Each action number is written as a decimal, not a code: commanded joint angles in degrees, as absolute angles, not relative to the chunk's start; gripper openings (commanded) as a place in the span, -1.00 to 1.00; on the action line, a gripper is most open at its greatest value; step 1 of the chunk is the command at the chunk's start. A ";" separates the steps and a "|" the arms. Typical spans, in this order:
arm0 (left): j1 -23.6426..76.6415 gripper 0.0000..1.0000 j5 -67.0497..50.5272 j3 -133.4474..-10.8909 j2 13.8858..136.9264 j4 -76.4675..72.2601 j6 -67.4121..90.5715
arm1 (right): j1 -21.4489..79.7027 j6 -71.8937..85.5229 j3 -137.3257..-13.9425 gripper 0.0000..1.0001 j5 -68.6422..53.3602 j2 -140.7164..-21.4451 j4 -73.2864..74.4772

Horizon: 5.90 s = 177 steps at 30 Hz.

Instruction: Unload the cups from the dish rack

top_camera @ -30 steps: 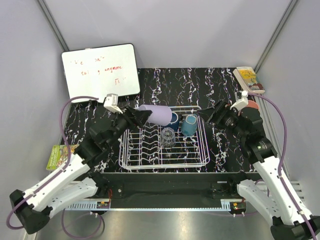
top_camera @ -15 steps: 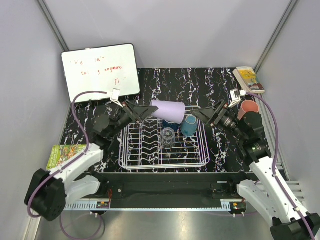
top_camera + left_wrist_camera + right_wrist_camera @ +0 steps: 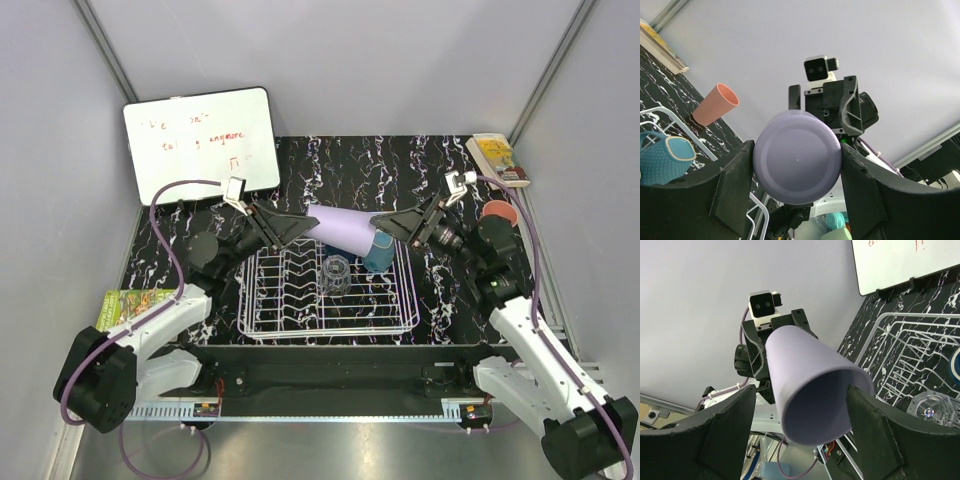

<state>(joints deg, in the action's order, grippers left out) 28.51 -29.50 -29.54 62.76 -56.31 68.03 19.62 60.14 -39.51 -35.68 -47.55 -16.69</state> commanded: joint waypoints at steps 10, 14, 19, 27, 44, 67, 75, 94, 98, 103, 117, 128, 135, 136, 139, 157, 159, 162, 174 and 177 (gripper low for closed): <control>31.20 -1.00 -31.38 -32.70 65.48 -60.12 67.33 | 29.35 56.96 -45.09 -0.31 -34.63 -56.07 -21.10; 31.29 -0.80 -32.17 -33.92 65.04 -56.01 65.40 | 29.62 55.99 -45.44 -1.00 -33.23 -55.29 -19.08; 30.41 0.98 -31.91 -36.90 62.32 -47.05 60.83 | 29.53 52.75 -45.88 -1.00 -30.59 -51.26 -12.50; 27.68 0.98 -20.14 -48.33 55.38 -11.10 45.45 | 29.53 41.58 -55.71 -1.00 -6.55 -40.26 21.89; 27.60 0.97 -2.55 -49.40 54.76 20.65 45.17 | 25.77 52.12 -84.72 -1.00 51.32 -64.68 68.03; 27.69 0.94 -3.34 -48.96 56.16 22.68 44.12 | -4.75 45.35 -113.99 -1.00 24.70 -98.44 68.91; 27.69 0.94 -4.04 -48.69 58.09 22.41 44.12 | -4.92 44.65 -113.03 -1.00 25.40 -99.93 68.20; 27.69 0.93 -3.87 -48.87 58.45 23.03 44.03 | -7.91 44.12 -106.61 -1.00 23.73 -102.83 62.23; 27.69 0.93 -3.78 -48.78 58.54 23.03 44.03 | -7.91 43.51 -107.49 -1.00 23.38 -103.97 62.14; 27.69 0.93 -3.52 -49.13 58.71 23.11 43.95 | -7.91 43.07 -107.93 -0.97 23.20 -104.41 61.96; 27.69 0.93 -3.87 -48.95 59.15 23.03 44.03 | -7.91 41.57 -108.19 0.02 20.57 -102.48 60.29; 27.77 0.97 -1.50 -49.39 58.45 23.73 40.70 | 6.64 32.53 -96.18 0.62 10.20 -81.33 41.78; 32.06 0.98 8.76 -53.34 58.62 30.23 34.29 | 22.72 24.89 -84.82 1.00 10.36 -70.58 36.21; 33.04 0.98 10.70 -54.13 58.88 32.24 33.49 | 25.37 24.18 -83.42 1.00 12.20 -69.45 36.65; 37.08 0.98 16.95 -56.69 59.33 34.27 31.56 | 33.20 22.24 -80.61 0.99 21.85 -67.42 38.23; 52.56 0.98 22.24 -60.38 71.53 27.95 32.52 | 51.68 23.38 -64.07 1.00 45.45 -60.12 31.99; 52.91 0.98 21.54 -60.47 73.11 26.55 32.87 | 51.68 23.82 -63.55 1.00 45.00 -59.24 32.87; 54.05 0.98 21.97 -62.13 75.83 25.58 33.22 | 51.68 23.82 -62.76 0.99 44.74 -58.97 33.31; 55.02 0.98 22.94 -71.63 87.71 26.01 33.04 | 51.68 26.28 -62.58 0.99 43.33 -56.52 34.80; 55.02 0.98 22.85 -70.58 88.50 26.01 34.18 | 51.68 26.89 -61.97 0.99 43.16 -56.25 34.80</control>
